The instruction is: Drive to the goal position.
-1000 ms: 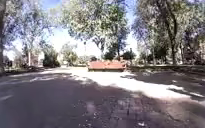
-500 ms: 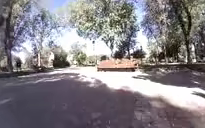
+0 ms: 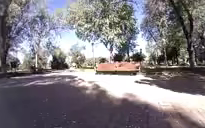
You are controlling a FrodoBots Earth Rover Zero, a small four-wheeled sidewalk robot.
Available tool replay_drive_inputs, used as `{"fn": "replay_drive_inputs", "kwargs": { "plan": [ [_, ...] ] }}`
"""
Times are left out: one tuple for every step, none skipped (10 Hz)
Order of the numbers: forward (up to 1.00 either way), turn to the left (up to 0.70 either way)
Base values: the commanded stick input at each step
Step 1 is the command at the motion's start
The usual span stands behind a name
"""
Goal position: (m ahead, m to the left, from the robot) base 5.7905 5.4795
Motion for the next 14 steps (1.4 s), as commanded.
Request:
{"fn": "replay_drive_inputs", "kwargs": {
  "plan": [
    [1.0, 0.42],
    [1.0, 0.42],
    [1.0, 0.34],
    [1.0, 0.02],
    [1.0, 0.02],
    [1.0, 0.02],
    [1.0, 0.02],
    [1.0, 0.02],
    [1.0, 0.24],
    [1.0, 0.42],
    [1.0, 0.42],
    [1.0, 0.42],
    [1.0, 0.11],
    [1.0, 0.02]
  ]
}}
